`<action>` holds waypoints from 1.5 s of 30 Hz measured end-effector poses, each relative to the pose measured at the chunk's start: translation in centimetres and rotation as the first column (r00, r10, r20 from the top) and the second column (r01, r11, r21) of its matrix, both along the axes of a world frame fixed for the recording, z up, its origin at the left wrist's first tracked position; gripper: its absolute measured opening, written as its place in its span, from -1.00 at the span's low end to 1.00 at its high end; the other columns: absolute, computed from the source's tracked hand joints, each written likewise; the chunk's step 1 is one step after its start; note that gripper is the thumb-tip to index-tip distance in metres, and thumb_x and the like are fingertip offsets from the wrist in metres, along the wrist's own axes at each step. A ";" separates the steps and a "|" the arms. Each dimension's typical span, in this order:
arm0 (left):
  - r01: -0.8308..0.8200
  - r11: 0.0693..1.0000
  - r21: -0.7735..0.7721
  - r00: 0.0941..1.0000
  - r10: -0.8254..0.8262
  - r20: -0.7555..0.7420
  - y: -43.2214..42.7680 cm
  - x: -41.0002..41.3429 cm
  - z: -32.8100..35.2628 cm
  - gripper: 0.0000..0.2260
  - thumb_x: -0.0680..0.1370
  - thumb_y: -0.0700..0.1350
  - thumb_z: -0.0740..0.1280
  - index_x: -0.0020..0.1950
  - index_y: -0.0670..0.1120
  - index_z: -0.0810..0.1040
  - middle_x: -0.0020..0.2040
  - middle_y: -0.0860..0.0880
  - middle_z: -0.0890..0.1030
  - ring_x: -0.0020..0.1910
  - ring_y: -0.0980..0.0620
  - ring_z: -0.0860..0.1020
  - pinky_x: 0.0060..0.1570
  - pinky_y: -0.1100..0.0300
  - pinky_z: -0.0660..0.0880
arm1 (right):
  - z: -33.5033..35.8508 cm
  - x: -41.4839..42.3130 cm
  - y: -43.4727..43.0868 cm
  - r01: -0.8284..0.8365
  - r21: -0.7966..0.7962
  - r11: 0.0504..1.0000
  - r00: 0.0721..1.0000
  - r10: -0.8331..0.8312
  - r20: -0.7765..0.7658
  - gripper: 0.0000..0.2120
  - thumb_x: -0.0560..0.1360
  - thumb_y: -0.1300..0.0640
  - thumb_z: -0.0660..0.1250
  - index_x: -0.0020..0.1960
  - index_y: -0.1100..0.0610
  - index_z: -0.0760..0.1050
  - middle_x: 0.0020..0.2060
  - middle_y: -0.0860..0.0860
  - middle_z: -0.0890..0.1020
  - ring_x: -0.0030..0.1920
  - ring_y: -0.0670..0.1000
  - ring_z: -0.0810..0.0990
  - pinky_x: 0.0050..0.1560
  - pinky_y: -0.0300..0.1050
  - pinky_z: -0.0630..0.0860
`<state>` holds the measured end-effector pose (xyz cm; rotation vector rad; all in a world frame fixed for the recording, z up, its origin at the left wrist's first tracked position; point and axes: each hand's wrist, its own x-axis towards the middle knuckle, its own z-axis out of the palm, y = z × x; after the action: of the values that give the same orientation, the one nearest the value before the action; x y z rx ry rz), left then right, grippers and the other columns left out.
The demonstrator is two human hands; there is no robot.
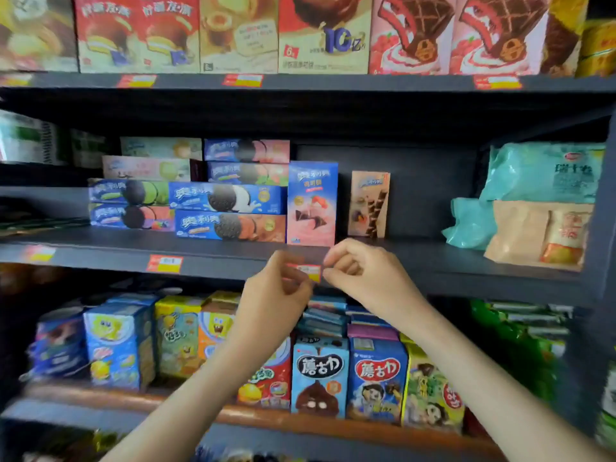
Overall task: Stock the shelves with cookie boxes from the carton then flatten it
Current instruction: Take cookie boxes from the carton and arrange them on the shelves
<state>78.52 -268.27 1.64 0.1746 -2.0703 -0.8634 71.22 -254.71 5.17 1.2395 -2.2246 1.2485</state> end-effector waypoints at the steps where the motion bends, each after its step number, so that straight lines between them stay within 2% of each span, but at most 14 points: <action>1: -0.020 1.000 0.016 1.000 0.020 0.022 -0.7 1.0 -1.8 -0.84 0.46 -0.16 0.37 -0.04 0.03 0.47 -0.30 0.17 0.57 -0.33 0.32 0.52 -0.27 0.48 0.39 | -1.6 0.8 -0.8 -0.032 0.015 0.999 0.999 0.031 0.014 -0.93 0.42 0.16 0.42 -0.16 0.02 0.56 -0.31 -0.09 0.62 -0.34 -0.21 0.51 -0.26 -0.42 0.42; 6: -0.126 0.985 0.118 0.977 0.102 0.189 -4.2 6.7 -10.6 -0.89 0.49 -0.14 0.36 -0.06 0.05 0.49 -0.27 0.14 0.59 -0.33 0.28 0.53 -0.28 0.39 0.38 | -10.8 4.3 -6.2 -0.197 0.113 0.974 0.972 0.178 0.156 -0.90 0.43 0.18 0.42 -0.15 0.02 0.54 -0.29 -0.02 0.62 -0.27 -0.07 0.56 -0.17 -0.17 0.48; 11: -0.313 0.918 0.244 0.910 0.217 0.353 -7.4 12.9 -19.3 -0.90 0.50 -0.16 0.36 0.00 -0.05 0.55 -0.23 0.09 0.56 -0.26 0.12 0.53 -0.30 0.37 0.30 | -20.9 7.9 -12.8 -0.391 0.230 0.891 0.901 0.320 0.291 -0.79 0.42 0.26 0.43 -0.17 -0.02 0.49 -0.36 -0.07 0.55 -0.35 -0.12 0.47 -0.26 -0.24 0.40; 13: -0.398 0.866 0.302 0.868 0.250 0.429 -8.8 15.2 -23.1 -0.91 0.51 -0.17 0.35 -0.01 -0.05 0.56 -0.18 0.05 0.60 -0.19 0.07 0.56 -0.27 0.37 0.35 | -25.1 9.6 -15.5 -0.471 0.290 0.833 0.864 0.368 0.344 -0.79 0.42 0.28 0.42 -0.16 0.00 0.49 -0.32 -0.02 0.58 -0.31 -0.08 0.52 -0.21 -0.20 0.44; 18: -0.603 0.707 0.369 0.737 0.316 0.598 -11.3 20.9 -33.7 -0.90 0.51 -0.16 0.34 0.01 -0.09 0.58 -0.13 0.01 0.64 -0.11 0.02 0.60 -0.10 0.22 0.43 | -36.5 14.0 -20.6 -0.647 0.403 0.647 0.754 0.467 0.462 -0.84 0.42 0.31 0.41 -0.10 0.08 0.53 -0.33 -0.15 0.57 -0.28 -0.05 0.57 -0.15 -0.14 0.50; 22: -0.731 0.579 0.361 0.603 0.298 0.740 -11.1 25.0 -43.0 -0.86 0.51 -0.18 0.30 0.05 -0.10 0.57 -0.03 -0.03 0.65 -0.04 -0.04 0.59 -0.01 0.16 0.48 | -46.1 17.4 -22.6 -0.721 0.491 0.490 0.693 0.493 0.526 -0.88 0.43 0.23 0.40 -0.07 0.08 0.53 -0.24 -0.05 0.61 -0.16 0.04 0.61 -0.03 -0.03 0.55; 25: -0.810 0.459 0.364 0.515 0.260 0.817 -9.9 27.4 -50.6 -0.85 0.55 -0.14 0.25 0.07 -0.06 0.56 0.00 -0.01 0.65 -0.01 -0.01 0.59 -0.01 0.17 0.49 | -53.5 19.5 -22.8 -0.761 0.526 0.379 0.648 0.444 0.618 -0.89 0.45 0.23 0.39 -0.03 0.13 0.53 -0.24 -0.06 0.57 -0.20 -0.03 0.56 -0.09 -0.19 0.50; 30: -0.905 0.208 0.372 0.405 0.151 0.902 -6.9 30.1 -64.7 -0.85 0.57 -0.12 0.20 0.08 -0.05 0.53 0.01 0.00 0.64 -0.07 0.01 0.59 -0.04 0.15 0.49 | -67.8 21.1 -21.8 -0.783 0.568 0.254 0.622 0.314 0.717 -0.84 0.45 0.26 0.37 -0.04 0.06 0.48 -0.22 -0.01 0.56 -0.23 -0.05 0.51 -0.23 -0.51 0.35; 33: -0.930 0.091 0.356 0.363 0.086 0.928 -4.5 30.5 -74.2 -0.84 0.56 -0.14 0.21 0.09 -0.06 0.52 0.04 0.00 0.63 0.04 -0.02 0.56 -0.04 0.20 0.40 | -77.4 21.2 -20.2 -0.788 0.588 0.181 0.615 0.202 0.762 -0.81 0.47 0.29 0.35 0.07 0.15 0.49 -0.17 0.01 0.55 -0.18 -0.03 0.52 -0.18 -0.45 0.35; 36: -0.926 -0.003 0.377 0.376 0.028 0.926 -2.1 29.6 -83.3 -0.81 0.56 -0.15 0.22 0.15 -0.11 0.48 0.07 -0.03 0.59 0.03 -0.01 0.53 -0.06 0.23 0.36 | -86.8 20.9 -18.2 -0.779 0.619 0.098 0.627 0.102 0.773 -0.73 0.50 0.27 0.32 0.18 0.15 0.45 -0.10 0.01 0.54 -0.15 -0.06 0.50 -0.19 -0.42 0.37; 38: -0.907 -0.088 0.411 0.418 -0.095 0.903 -0.7 28.8 -89.4 -0.68 0.55 -0.13 0.26 0.29 -0.15 0.38 0.12 -0.06 0.52 -0.03 0.03 0.48 -0.11 0.30 0.31 | -92.6 20.4 -17.0 -0.764 0.643 0.044 0.645 0.036 0.764 -0.68 0.52 0.25 0.30 0.26 0.12 0.41 -0.03 0.02 0.52 -0.12 -0.07 0.49 -0.17 -0.41 0.38; 40: -0.876 -0.189 0.443 0.477 -0.207 0.854 0.5 28.1 -95.0 -0.49 0.54 -0.09 0.30 0.44 -0.15 0.22 0.28 -0.11 0.42 0.11 -0.02 0.48 0.02 0.24 0.40 | -97.9 20.0 -15.9 -0.738 0.675 -0.009 0.675 0.000 0.738 -0.59 0.53 0.24 0.30 0.35 0.13 0.34 0.05 0.03 0.50 -0.04 -0.06 0.48 -0.05 -0.31 0.38; 42: -0.878 -0.205 0.433 0.475 -0.250 0.844 1.2 27.5 -99.9 -0.33 0.52 -0.09 0.33 0.52 -0.13 0.05 0.43 -0.18 0.23 0.34 -0.15 0.35 0.29 0.05 0.36 | -102.6 19.6 -15.1 -0.715 0.697 -0.055 0.699 -0.020 0.715 -0.50 0.53 0.23 0.31 0.43 0.13 0.24 0.19 0.06 0.45 0.08 -0.05 0.45 0.08 -0.21 0.39; 45: -0.937 -0.071 0.341 0.346 -0.288 0.893 1.3 27.2 -105.2 -0.22 0.53 -0.12 0.33 0.55 -0.07 -0.15 0.52 -0.20 -0.10 0.45 -0.24 0.13 0.36 0.01 0.24 | -108.3 19.8 -14.7 -0.686 0.717 -0.127 0.721 0.019 0.693 -0.35 0.53 0.23 0.31 0.51 0.11 0.07 0.41 0.09 0.28 0.37 0.06 0.31 0.34 -0.05 0.32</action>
<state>105.70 -266.99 -103.54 2.5365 -1.2273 -1.8242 91.00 -269.41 -103.11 2.4134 -3.4180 -0.6071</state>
